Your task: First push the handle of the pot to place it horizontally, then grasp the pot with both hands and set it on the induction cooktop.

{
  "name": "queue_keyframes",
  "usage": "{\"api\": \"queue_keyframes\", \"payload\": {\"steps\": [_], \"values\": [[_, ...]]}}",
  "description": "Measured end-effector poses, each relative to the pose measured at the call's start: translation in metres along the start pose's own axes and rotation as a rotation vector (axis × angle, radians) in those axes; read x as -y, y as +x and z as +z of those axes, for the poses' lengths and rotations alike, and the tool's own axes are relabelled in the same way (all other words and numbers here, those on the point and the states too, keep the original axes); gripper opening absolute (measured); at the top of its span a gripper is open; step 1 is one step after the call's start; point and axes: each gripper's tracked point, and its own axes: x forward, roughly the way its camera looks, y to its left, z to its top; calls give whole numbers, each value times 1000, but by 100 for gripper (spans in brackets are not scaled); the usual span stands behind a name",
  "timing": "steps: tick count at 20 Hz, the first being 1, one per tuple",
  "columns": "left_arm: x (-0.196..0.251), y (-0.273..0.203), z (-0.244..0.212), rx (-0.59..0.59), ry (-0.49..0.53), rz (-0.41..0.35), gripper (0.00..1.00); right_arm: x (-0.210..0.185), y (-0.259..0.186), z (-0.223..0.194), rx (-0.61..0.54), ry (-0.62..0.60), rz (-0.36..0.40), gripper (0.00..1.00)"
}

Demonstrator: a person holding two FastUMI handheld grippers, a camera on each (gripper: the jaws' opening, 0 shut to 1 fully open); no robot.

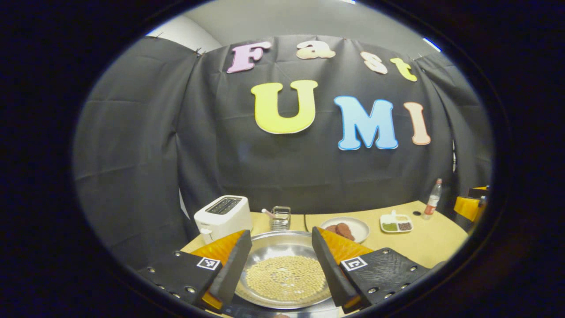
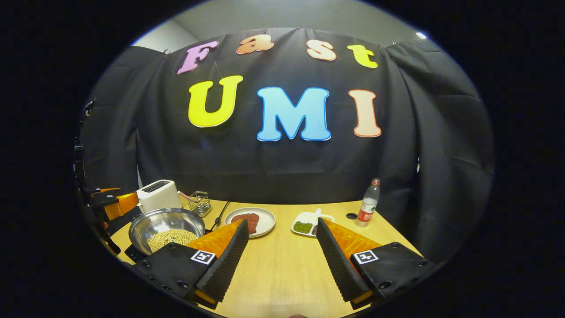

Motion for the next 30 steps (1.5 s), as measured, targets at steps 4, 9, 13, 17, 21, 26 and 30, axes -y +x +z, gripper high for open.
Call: {"api": "queue_keyframes", "payload": {"steps": [4, 9, 13, 17, 21, 26, 30], "values": [[46, -52, 23, 56, 5, -5, 83, 42, -40, 8, 36, 29, 5, 94], [85, -131, 51, 138, 10, 15, 83, 79, -89, 22, 91, 82, 47, 98], [105, -175, 69, 194, 15, 6, 80, 103, -127, 30, 133, 64, 35, 97], [106, -204, 80, 226, 15, -19, 80, 112, -158, 33, 157, 74, -1, 97], [92, -227, 80, 226, 24, -40, 80, 108, -185, 40, 171, 84, -30, 97], [67, -250, 77, 243, 32, -26, 80, 107, -214, 45, 210, 52, -62, 97], [57, -266, 73, 245, 32, -18, 80, 109, -231, 45, 220, 55, -74, 97]]}}
